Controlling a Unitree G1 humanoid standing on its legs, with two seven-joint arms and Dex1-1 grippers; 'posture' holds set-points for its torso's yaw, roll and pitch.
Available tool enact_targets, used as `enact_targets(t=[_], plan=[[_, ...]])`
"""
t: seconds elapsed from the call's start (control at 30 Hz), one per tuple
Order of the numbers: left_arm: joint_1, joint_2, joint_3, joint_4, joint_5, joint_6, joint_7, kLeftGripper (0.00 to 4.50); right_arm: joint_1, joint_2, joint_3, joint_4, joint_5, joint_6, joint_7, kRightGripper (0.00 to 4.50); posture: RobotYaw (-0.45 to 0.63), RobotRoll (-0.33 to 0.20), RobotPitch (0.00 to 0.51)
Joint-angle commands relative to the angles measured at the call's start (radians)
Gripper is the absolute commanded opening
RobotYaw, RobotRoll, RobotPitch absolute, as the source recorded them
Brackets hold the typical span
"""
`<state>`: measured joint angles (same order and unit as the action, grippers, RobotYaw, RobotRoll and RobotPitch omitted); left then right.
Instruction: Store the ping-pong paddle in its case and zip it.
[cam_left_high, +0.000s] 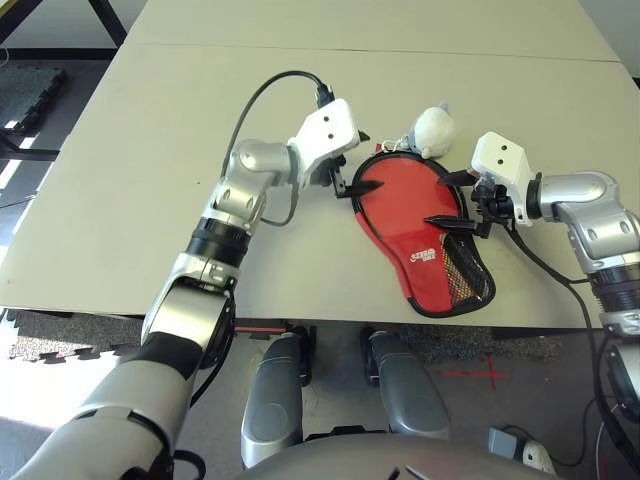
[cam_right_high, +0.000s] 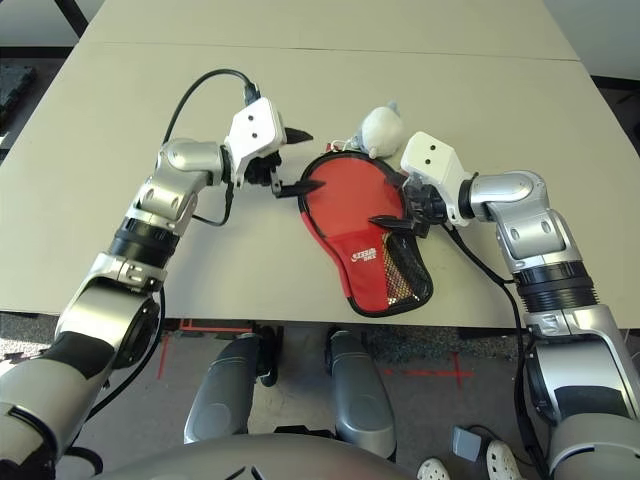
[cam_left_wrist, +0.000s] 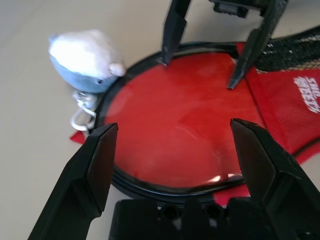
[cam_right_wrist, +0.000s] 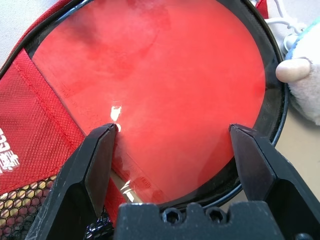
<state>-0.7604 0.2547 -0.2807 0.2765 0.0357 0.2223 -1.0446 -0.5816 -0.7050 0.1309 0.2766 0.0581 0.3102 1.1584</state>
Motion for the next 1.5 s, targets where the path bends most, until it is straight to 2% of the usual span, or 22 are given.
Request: enact_targets(t=[0.03,0.27,0.43,0.57,0.67,0.83,1.1,1.3,1.5], plan=[[0.028,-0.019,-0.032,-0.021,0.008,0.048,0.043,4.49,0.054,0.014,0.093,0.073,-0.05,0.046,0.013,4.5,-0.1,0.0,0.253],[0.051,-0.055,-0.068,0.074,0.035,0.054,0.126,4.49,0.035,-0.005,0.052,0.041,-0.013,0.079,0.024,4.5,-0.11,0.0,0.25],[0.065,-0.057,-0.099,0.097,0.044,0.054,0.137,4.49,-0.011,-0.012,-0.009,0.0,0.063,0.106,0.05,4.5,-0.12,0.0,0.25],[0.083,-0.055,-0.115,0.095,0.048,0.072,0.137,4.49,-0.154,0.004,-0.088,0.03,0.134,0.159,0.017,4.5,-0.12,0.0,0.249],[0.092,-0.055,-0.119,0.084,0.045,0.083,0.139,4.49,-0.226,0.023,-0.108,0.072,0.149,0.16,-0.019,4.5,-0.12,0.0,0.249],[0.113,-0.054,-0.13,0.062,0.046,0.099,0.139,4.49,-0.361,0.087,-0.133,0.241,0.117,0.102,-0.151,4.5,-0.11,0.0,0.25],[0.136,-0.051,-0.142,0.02,0.043,0.13,0.141,4.49,-0.563,0.167,-0.124,0.685,0.011,-0.042,-0.402,4.5,-0.1,0.0,0.254],[0.146,-0.049,-0.147,-0.004,0.043,0.15,0.142,4.49,-0.613,0.209,-0.116,0.877,-0.028,-0.059,-0.438,4.5,-0.08,0.0,0.258],[0.155,-0.046,-0.15,-0.024,0.042,0.165,0.144,4.49,-0.611,0.231,-0.124,0.953,-0.042,-0.042,-0.449,4.5,-0.07,0.0,0.26]])
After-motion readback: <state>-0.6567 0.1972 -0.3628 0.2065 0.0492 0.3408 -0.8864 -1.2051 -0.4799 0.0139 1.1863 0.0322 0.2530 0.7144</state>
